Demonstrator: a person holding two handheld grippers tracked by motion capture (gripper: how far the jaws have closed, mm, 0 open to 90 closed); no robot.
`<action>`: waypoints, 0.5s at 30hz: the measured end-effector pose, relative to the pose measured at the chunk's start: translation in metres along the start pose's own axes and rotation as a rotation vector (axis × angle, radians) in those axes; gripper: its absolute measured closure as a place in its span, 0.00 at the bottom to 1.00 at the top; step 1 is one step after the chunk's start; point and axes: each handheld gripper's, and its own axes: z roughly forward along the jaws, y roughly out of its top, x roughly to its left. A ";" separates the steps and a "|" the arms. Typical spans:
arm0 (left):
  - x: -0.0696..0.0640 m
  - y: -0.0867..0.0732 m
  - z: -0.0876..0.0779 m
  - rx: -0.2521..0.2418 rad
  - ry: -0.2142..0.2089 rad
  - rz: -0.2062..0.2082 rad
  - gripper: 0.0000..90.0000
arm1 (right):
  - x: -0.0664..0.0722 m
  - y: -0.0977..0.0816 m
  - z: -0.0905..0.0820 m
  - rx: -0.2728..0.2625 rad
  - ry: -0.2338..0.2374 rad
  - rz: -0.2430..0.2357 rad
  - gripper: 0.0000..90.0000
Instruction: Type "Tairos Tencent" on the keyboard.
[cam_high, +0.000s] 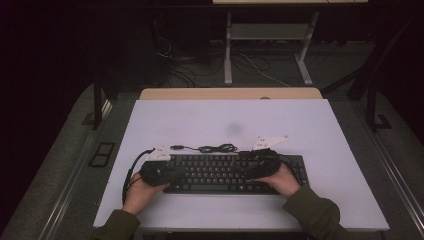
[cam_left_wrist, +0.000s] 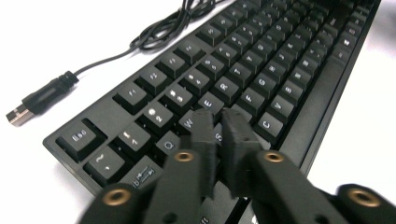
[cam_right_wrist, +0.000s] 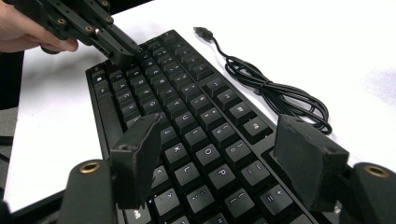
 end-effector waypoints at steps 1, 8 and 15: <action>0.000 0.000 0.000 -0.004 0.000 0.001 0.84 | 0.000 0.000 0.000 -0.001 0.000 0.003 0.35; -0.003 0.004 0.002 -0.033 0.005 -0.010 0.59 | -0.002 0.002 -0.001 -0.012 -0.001 0.005 0.35; -0.008 0.007 0.005 -0.046 0.005 -0.009 0.39 | -0.002 0.002 0.000 -0.010 0.002 0.009 0.35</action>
